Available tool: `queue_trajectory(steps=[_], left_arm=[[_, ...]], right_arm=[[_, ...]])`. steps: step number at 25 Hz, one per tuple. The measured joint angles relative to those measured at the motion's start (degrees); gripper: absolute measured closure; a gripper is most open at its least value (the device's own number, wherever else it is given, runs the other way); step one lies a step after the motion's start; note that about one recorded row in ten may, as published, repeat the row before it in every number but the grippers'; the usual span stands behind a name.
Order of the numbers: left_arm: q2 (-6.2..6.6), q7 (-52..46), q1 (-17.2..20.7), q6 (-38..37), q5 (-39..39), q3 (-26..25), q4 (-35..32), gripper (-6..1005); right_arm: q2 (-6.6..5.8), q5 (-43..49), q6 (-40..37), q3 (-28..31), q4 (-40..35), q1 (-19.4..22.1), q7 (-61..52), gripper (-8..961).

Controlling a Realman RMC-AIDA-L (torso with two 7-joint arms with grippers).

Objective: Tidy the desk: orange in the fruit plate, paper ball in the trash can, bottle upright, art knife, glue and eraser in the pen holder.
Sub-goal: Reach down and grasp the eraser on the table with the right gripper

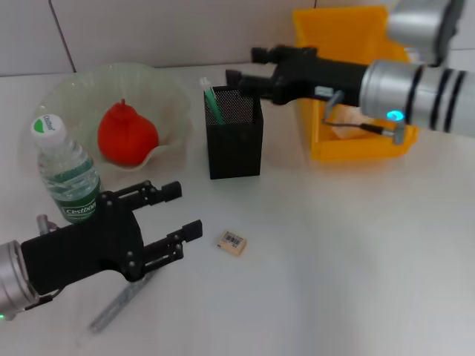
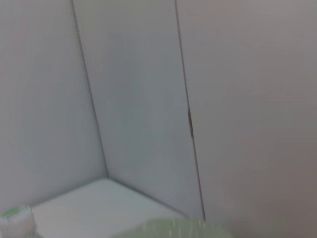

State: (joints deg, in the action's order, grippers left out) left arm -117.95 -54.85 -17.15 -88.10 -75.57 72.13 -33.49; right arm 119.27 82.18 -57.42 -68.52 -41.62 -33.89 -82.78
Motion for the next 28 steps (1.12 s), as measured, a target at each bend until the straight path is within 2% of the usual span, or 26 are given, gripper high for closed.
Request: queue_trajectory(steps=[2,4,5,8,11,13,16,18,19,22,23,24,26,28], left_arm=[[-0.11,-0.1,0.2,-0.2,0.0,-1.1,0.0,492],[-0.11,-0.1,0.2,-0.2,0.0,-1.1,0.0,354],[-0.23,-0.1,0.4,-0.8,0.1,-1.5,0.0,285],[-0.22,-0.1,0.8,-1.1,0.2,-1.9,0.0,260],[-0.34,-0.1,1.3,-1.2,0.2,-2.2,0.0,235],[-0.39,-0.1,1.8,-1.2,0.3,-2.2,0.0,218],[-0.43,-0.1,2.0,-1.2,0.2,-2.1,0.1,193],[-0.43,-0.1,2.0,-1.2,0.2,-2.1,0.1,193],[-0.49,-0.1,2.0,-1.2,0.2,-2.1,0.6,193],[-0.51,0.3,2.0,-1.2,0.2,-2.0,1.2,193],[-0.51,0.3,2.0,-1.2,0.2,-2.0,1.2,193],[-0.52,0.4,2.0,-1.2,0.2,-1.9,1.4,193],[-0.52,0.5,2.0,-1.1,0.1,-1.6,1.4,193],[-0.5,0.5,2.0,-1.1,0.1,-1.6,1.4,193]], right_arm=[[-0.1,-0.3,-1.8,0.0,-5.6,3.7,-3.2,300],[-0.23,0.6,-3.7,0.2,-11.3,6.7,-7.3,254],[-0.29,2.5,-5.3,0.7,-14.5,7.8,-10.5,230],[-0.46,14.1,-12.8,4.0,-25.3,8.8,-24.9,161],[-1.06,32.5,-24.5,6.5,-34.1,5.0,-41.6,146],[-1.99,40.1,-31.4,7.7,-36.0,1.1,-48.4,136],[-4.19,46.1,-40.4,8.7,-32.6,-5.8,-54.5,132],[-5.12,49.5,-44.7,8.5,-26.4,-11.6,-56.8,132],[-5.12,49.5,-44.7,8.5,-26.4,-11.6,-56.8,132],[-4.38,53.7,-45.5,6.4,-21.2,-16.0,-57.2,133],[-3.07,57.6,-45.1,4.7,-19.4,-18.1,-57.3,133],[-3.07,57.6,-45.1,4.7,-19.4,-18.1,-57.3,133],[-1.35,61.3,-44.3,3.8,-18.6,-19.4,-57.3,134],[-0.33,63.2,-43.5,2.6,-17.7,-20.4,-57.4,134]])
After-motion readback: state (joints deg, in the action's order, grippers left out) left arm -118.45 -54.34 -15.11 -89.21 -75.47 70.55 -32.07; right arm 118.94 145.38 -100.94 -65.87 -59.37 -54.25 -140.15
